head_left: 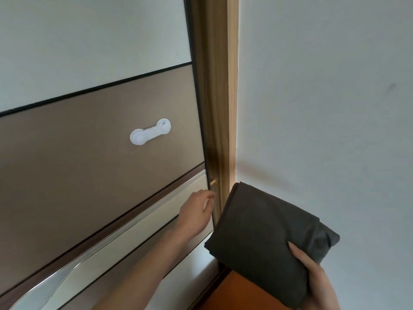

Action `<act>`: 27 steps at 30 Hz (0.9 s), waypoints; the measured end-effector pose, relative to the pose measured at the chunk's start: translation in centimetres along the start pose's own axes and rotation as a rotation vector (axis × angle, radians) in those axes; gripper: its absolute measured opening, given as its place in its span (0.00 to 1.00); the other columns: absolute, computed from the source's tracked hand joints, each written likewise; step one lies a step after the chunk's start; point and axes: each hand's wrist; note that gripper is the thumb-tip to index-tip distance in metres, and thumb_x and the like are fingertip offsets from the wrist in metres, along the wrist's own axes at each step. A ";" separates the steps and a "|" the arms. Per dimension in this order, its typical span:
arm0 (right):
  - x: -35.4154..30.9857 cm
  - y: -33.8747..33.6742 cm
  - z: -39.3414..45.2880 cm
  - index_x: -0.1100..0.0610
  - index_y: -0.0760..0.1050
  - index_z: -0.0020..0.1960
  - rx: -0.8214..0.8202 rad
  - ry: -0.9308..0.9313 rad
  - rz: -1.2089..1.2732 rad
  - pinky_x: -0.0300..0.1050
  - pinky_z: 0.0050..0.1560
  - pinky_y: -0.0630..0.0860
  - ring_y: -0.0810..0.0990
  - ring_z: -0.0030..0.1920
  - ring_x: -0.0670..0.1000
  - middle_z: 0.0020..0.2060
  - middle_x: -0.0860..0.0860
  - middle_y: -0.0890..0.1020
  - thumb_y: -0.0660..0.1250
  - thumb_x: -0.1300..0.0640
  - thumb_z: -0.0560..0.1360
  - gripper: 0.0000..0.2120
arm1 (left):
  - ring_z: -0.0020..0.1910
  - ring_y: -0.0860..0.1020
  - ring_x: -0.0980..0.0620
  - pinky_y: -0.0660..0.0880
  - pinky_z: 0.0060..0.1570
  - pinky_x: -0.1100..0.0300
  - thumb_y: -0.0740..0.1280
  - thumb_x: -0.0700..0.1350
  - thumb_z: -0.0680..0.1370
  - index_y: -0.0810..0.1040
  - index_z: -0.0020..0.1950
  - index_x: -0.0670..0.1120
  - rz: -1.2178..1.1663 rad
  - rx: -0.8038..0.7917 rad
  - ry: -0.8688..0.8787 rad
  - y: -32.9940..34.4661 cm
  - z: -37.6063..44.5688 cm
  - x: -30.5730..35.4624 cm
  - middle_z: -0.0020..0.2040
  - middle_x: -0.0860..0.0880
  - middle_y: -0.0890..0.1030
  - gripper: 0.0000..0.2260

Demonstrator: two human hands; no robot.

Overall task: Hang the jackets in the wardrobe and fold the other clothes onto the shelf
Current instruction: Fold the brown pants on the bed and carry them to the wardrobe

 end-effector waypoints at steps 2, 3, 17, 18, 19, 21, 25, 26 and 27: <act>0.1 0.8 0.5 0.61 0.77 0.66 0.019 -0.013 0.032 0.54 0.50 0.77 0.89 0.44 0.56 0.52 0.58 0.88 0.76 0.55 0.66 0.30 | 0.72 0.72 0.51 0.63 0.78 0.53 0.62 0.46 0.85 0.78 0.70 0.50 0.437 -0.015 0.331 -0.4 3.1 -1.4 0.67 0.51 0.79 0.14; 0.2 1.0 0.6 0.62 0.77 0.66 0.032 -0.026 0.043 0.53 0.50 0.77 0.89 0.44 0.56 0.52 0.58 0.88 0.80 0.53 0.62 0.35 | 0.76 0.69 0.48 0.56 0.81 0.49 0.64 0.46 0.84 0.77 0.71 0.49 0.639 -0.039 0.448 -0.6 4.5 -1.7 0.70 0.49 0.78 0.15; 0.4 2.3 2.9 0.60 0.79 0.62 0.131 -0.108 -0.018 0.56 0.57 0.78 0.85 0.55 0.58 0.50 0.57 0.89 0.89 0.46 0.43 0.50 | 0.69 0.76 0.41 0.71 0.69 0.46 0.63 0.42 0.85 0.75 0.72 0.43 1.840 -0.343 0.617 0.8 13.7 0.7 0.67 0.43 0.79 0.15; 0.4 2.2 2.8 0.60 0.78 0.65 0.120 -0.121 -0.008 0.59 0.62 0.78 0.85 0.56 0.60 0.52 0.57 0.88 0.86 0.48 0.53 0.43 | 0.67 0.77 0.42 0.73 0.66 0.48 0.62 0.42 0.85 0.76 0.71 0.43 1.836 -0.351 0.638 0.6 13.8 0.8 0.66 0.44 0.80 0.14; 0.4 2.1 2.7 0.59 0.77 0.68 0.104 -0.131 0.017 0.61 0.66 0.76 0.85 0.57 0.61 0.54 0.57 0.88 0.81 0.50 0.61 0.37 | 0.66 0.78 0.43 0.73 0.65 0.49 0.61 0.41 0.85 0.76 0.70 0.43 1.808 -0.366 0.650 0.5 13.7 0.9 0.66 0.45 0.80 0.14; 0.5 2.1 2.3 0.56 0.76 0.70 0.078 -0.118 0.066 0.61 0.69 0.74 0.86 0.58 0.61 0.57 0.57 0.87 0.76 0.50 0.68 0.32 | 0.65 0.79 0.45 0.74 0.61 0.51 0.60 0.41 0.86 0.78 0.69 0.44 1.748 -0.402 0.632 0.3 13.5 0.7 0.64 0.47 0.81 0.13; 0.7 1.8 1.6 0.56 0.76 0.69 0.082 -0.096 0.104 0.59 0.64 0.76 0.87 0.55 0.61 0.58 0.58 0.87 0.85 0.48 0.56 0.44 | 0.57 0.82 0.47 0.73 0.49 0.54 0.62 0.44 0.86 0.82 0.61 0.46 1.692 -0.436 0.566 -0.7 12.3 0.1 0.56 0.49 0.84 0.10; 0.6 1.6 1.5 0.55 0.77 0.69 0.086 -0.086 0.098 0.59 0.64 0.76 0.87 0.55 0.61 0.58 0.58 0.86 0.88 0.47 0.50 0.49 | 0.55 0.83 0.48 0.72 0.47 0.54 0.63 0.45 0.86 0.82 0.59 0.46 1.685 -0.444 0.551 -1.0 11.8 -0.2 0.54 0.49 0.84 0.09; 0.5 1.3 1.5 0.55 0.77 0.69 0.087 -0.073 0.093 0.60 0.65 0.76 0.87 0.56 0.62 0.58 0.58 0.86 0.90 0.46 0.45 0.54 | 0.53 0.83 0.48 0.71 0.44 0.54 0.64 0.46 0.86 0.83 0.58 0.46 1.672 -0.453 0.531 -1.3 11.3 -0.3 0.52 0.49 0.84 0.09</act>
Point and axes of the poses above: each hand's wrist, its own z-axis towards the middle knuckle, its own y-axis out of the palm, x = y × z
